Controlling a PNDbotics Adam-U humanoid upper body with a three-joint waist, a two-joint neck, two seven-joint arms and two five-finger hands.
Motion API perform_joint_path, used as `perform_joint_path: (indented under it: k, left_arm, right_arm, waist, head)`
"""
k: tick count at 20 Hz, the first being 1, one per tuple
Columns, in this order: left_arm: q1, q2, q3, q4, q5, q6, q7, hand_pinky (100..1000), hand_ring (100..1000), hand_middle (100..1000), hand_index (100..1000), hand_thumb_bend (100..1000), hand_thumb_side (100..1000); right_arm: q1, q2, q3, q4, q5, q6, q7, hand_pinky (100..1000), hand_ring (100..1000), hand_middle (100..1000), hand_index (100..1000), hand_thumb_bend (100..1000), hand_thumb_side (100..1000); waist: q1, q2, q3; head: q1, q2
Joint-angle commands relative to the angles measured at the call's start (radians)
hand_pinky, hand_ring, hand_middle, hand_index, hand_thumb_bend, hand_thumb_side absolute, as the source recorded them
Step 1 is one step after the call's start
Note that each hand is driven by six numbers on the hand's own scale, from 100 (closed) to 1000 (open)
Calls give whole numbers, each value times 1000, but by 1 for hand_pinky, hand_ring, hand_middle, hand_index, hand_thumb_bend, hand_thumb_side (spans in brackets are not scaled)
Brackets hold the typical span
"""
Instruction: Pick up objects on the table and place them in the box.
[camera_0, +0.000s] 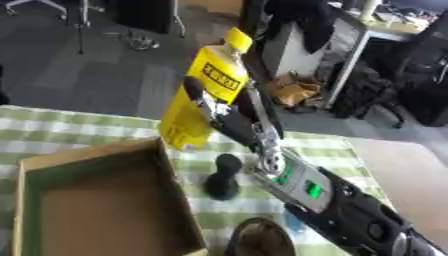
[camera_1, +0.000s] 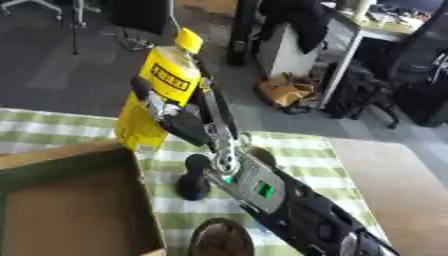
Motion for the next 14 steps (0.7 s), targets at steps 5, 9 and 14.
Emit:
perform_joint_path:
  k: [5, 9, 14]
  left_arm:
    - [-3, 5, 0, -19, 2, -2, 4, 829, 886, 822, 721, 100, 1000]
    - [0, 3, 1, -19, 1, -1, 4, 828, 885, 822, 721, 100, 1000]
    - [4, -3, 0, -19, -1, -6, 4, 826, 879, 822, 722, 100, 1000]
  right_arm:
    - [-15, -24, -8, -46, 331, 0, 43, 283, 165, 296, 516, 100, 657]
    - [-12, -30, -8, -94, 577, -23, 91, 283, 159, 287, 503, 100, 737]
    - [-13, -47, -10, -196, 914, -103, 146, 284, 139, 268, 474, 100, 913]
  waist:
    - [5, -22, -11]
    - [8, -24, -15]
    - [9, -30, -19]
  head:
    - [16, -1]
    - [18, -3]
    - [17, -1]
